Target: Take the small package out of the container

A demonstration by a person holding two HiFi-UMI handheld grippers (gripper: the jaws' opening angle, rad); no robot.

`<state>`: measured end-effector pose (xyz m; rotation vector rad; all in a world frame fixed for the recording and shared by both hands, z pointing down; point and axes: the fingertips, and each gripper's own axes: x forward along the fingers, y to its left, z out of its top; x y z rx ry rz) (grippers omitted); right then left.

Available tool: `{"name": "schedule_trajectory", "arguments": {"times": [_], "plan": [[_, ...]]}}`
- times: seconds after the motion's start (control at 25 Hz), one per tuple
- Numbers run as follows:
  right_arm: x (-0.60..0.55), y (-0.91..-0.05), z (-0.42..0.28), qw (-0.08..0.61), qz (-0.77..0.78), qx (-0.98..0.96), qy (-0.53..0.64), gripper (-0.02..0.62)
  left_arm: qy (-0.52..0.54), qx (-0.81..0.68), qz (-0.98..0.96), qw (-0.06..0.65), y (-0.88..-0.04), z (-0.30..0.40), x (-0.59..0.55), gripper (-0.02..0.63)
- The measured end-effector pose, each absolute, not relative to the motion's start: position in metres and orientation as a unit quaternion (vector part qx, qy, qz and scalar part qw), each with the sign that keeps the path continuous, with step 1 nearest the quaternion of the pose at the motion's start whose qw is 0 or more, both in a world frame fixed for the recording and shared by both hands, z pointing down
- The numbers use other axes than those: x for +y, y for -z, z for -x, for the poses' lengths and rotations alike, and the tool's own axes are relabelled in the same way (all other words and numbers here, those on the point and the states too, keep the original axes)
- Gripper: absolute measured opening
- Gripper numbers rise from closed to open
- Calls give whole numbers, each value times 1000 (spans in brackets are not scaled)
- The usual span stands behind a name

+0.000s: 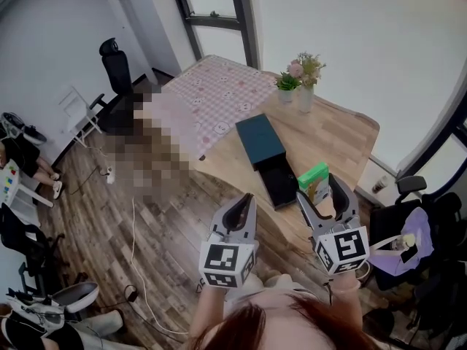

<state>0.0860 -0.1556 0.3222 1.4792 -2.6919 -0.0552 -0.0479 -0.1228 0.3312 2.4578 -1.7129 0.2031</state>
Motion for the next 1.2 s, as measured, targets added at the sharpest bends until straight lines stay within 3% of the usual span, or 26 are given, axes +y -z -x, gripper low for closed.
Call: {"name": "schedule_trajectory", "arguments": {"times": [1.2], "plan": [[-160, -310, -20, 22, -500, -865, 11, 321, -52, -533, -842, 65, -319, 107, -121, 20]]}}
